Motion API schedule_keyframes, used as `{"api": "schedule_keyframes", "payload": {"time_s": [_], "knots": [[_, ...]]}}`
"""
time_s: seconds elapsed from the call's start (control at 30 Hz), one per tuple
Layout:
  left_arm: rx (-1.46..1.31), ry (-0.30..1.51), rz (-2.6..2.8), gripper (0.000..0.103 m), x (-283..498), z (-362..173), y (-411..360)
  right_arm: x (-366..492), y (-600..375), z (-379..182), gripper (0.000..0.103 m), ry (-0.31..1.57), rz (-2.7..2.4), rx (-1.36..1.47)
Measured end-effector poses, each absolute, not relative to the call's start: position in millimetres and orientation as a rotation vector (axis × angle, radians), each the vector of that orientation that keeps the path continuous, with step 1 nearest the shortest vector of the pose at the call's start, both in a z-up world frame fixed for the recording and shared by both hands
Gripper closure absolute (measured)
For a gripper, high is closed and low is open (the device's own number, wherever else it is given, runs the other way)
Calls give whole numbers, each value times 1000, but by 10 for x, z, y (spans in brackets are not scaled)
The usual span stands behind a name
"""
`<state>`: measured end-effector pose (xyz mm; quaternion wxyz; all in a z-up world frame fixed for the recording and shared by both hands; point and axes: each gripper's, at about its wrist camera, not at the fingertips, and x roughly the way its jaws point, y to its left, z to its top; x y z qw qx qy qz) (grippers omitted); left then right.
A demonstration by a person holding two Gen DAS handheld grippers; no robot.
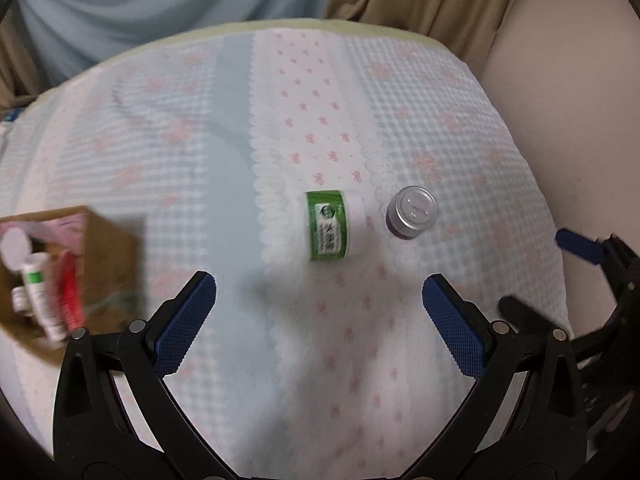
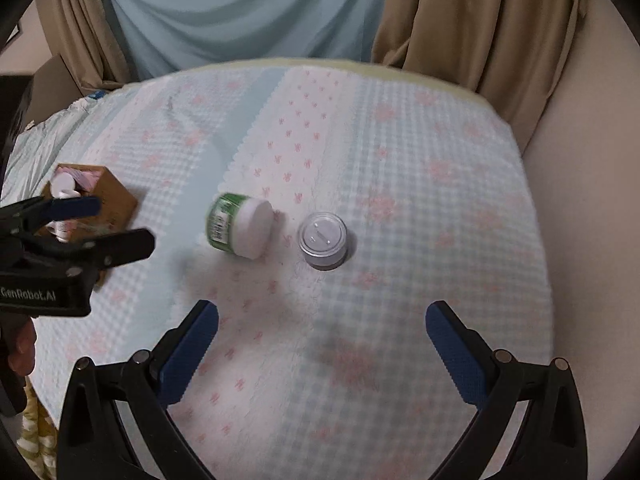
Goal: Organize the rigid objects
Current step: 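Move both tools toward the green-labelled jar and silver-lidded jar, then grasp the green TWG jar with the left tool while the right tool grasps the silver-lidded jar, then carry the green jar and silver-lidded jar over the cardboard box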
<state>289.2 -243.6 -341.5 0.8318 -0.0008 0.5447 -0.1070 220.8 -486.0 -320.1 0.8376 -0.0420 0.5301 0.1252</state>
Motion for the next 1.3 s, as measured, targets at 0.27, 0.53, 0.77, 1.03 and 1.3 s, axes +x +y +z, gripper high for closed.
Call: {"api": "schedule_keyframes", "payload": {"time_s": [0.27,0.53,0.77,1.03,1.3], "knots": [[4,1190,-231,1,3310,-4081,-2692,2535,-4764,-3915,4,1091,292,-146],[-44,1229,-219,6,3617,-4470,-2741,2950,-4716,-4344,10,1099,318,-131],[-46,1277,-226,44,3705,-4633,-2780,3105,-4619,-4460,35,1081,381,-197],[-49,1253,-230,49,3681,-4616,-2780,3134,-4577,-4499,52,1105,394,-175],[-71,1251,-220,50,3610,-4512,-2666,3078,-4593,-4375,53,1114,372,-131]]}}
